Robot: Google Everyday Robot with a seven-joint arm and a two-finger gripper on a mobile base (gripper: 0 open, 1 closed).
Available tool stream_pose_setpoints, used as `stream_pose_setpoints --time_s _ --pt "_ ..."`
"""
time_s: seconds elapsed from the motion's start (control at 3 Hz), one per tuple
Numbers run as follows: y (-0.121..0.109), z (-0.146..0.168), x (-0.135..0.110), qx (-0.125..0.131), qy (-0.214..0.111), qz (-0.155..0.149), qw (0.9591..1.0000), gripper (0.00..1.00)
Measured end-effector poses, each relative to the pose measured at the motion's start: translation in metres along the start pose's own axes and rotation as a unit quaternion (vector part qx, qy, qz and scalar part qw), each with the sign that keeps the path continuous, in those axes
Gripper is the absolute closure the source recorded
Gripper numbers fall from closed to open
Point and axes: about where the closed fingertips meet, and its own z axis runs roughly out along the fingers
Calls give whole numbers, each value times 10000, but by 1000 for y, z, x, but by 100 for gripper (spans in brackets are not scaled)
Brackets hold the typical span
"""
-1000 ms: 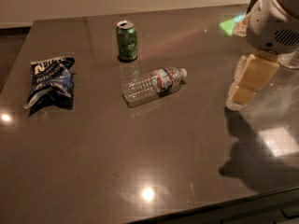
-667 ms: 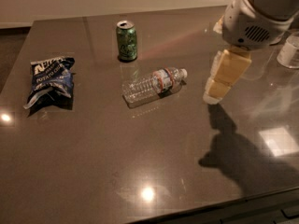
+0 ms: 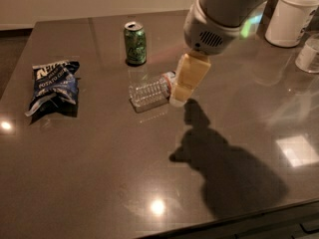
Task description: Pick blue chip bag
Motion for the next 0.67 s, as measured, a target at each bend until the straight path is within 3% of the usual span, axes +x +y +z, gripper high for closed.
stream_pose_setpoints --time_s 0.67 --pt "11 48 -64 -355 -234 86 9991 0"
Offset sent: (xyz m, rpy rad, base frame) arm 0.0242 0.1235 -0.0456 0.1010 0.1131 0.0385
